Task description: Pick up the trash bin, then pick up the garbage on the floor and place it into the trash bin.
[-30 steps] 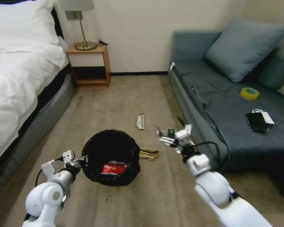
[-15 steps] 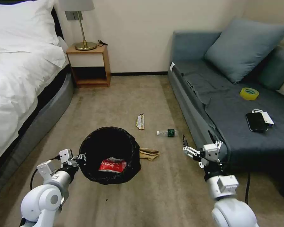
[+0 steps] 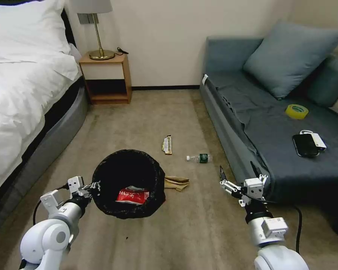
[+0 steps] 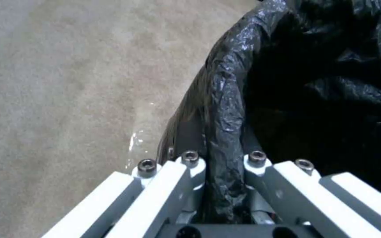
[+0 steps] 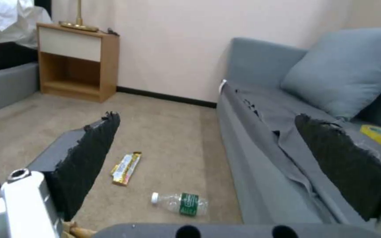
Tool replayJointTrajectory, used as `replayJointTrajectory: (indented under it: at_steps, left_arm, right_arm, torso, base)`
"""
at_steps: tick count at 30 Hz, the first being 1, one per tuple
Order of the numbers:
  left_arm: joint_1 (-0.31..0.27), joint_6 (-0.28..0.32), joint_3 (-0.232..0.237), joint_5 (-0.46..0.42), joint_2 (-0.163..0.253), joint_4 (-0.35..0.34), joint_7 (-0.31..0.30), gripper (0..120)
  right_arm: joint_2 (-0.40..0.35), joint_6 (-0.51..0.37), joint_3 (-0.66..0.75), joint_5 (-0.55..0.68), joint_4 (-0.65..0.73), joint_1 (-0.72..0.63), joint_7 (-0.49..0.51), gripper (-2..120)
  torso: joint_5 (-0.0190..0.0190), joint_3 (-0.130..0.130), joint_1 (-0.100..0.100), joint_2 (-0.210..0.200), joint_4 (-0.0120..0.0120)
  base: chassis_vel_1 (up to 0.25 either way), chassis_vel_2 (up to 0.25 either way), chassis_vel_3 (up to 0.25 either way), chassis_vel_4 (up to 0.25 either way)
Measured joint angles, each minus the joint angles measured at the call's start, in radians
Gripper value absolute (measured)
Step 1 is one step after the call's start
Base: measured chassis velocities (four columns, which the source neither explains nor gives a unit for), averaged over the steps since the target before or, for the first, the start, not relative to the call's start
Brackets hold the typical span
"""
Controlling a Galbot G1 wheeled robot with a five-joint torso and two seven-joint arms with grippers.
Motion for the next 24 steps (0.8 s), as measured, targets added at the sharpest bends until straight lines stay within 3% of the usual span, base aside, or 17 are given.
replayJointTrajectory:
  at_steps: [24]
  left_arm:
    - [-0.01, -0.002, -0.013, -0.022, 0.01, 0.01, 0.0, 4]
  right_arm:
    - [0.001, 0.038, 0.006, -0.009, -0.025, -0.009, -0.026, 100]
  torso:
    - [0.0001, 0.0, 0.0, 0.0, 0.0]
  base:
    - [-0.007, 0.006, 0.007, -0.006]
